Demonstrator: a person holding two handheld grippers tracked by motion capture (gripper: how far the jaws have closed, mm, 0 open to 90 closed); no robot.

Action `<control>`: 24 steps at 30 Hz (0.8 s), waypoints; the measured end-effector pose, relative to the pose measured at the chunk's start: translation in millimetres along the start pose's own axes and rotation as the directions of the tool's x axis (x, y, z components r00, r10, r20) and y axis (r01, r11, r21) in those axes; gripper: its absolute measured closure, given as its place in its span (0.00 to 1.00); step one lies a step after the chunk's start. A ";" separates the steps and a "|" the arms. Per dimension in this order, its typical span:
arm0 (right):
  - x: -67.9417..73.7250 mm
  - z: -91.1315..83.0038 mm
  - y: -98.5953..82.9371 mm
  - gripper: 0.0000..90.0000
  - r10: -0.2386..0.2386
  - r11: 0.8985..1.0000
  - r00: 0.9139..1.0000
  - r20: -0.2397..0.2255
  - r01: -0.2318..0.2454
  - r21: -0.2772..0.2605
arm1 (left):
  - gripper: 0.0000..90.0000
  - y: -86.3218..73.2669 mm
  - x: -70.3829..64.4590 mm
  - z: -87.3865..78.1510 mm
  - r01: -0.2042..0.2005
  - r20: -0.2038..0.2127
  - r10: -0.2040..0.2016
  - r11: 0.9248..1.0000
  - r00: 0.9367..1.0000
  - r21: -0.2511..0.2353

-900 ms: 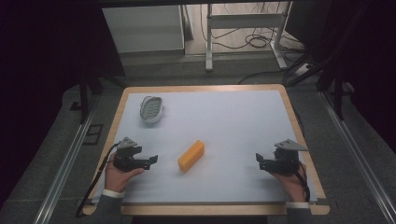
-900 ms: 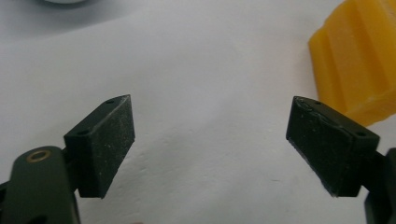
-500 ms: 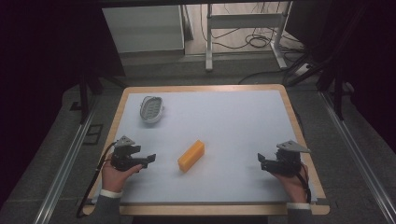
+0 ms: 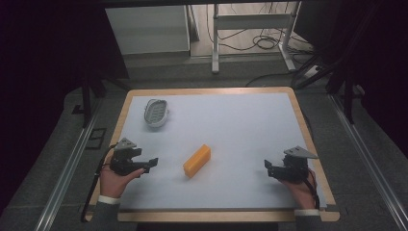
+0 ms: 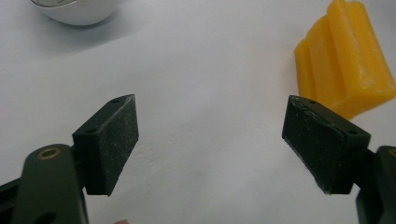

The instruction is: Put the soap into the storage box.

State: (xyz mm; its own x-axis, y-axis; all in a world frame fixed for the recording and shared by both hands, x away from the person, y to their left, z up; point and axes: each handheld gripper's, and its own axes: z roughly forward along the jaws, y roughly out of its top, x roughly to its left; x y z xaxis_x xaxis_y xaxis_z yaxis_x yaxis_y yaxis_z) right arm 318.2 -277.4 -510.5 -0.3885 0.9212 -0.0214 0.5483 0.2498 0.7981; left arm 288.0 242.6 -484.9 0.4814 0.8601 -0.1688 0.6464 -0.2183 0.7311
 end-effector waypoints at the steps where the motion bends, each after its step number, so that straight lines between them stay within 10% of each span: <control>1: 0.3 0.2 0.7 0.10 0.001 1.000 1.000 0.000 -0.001 0.001 | 0.21 3.9 -4.5 -6.6 -0.010 -0.013 0.010 1.000 1.000 0.010; 24: 6.2 -9.7 -6.5 0.10 0.032 0.999 0.999 0.024 -0.032 -0.017 | 0.17 48.7 -45.7 -8.9 -0.186 0.058 0.184 0.982 0.981 0.037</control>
State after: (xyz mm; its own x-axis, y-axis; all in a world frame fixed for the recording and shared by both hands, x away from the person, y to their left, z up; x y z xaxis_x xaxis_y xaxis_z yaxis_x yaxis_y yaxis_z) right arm 305.0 -276.3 -510.0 -0.3524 0.9358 -0.0102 0.5481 0.2152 0.8083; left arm 292.3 196.8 -435.6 0.6254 0.7772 -0.0693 0.5669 -0.3915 0.7248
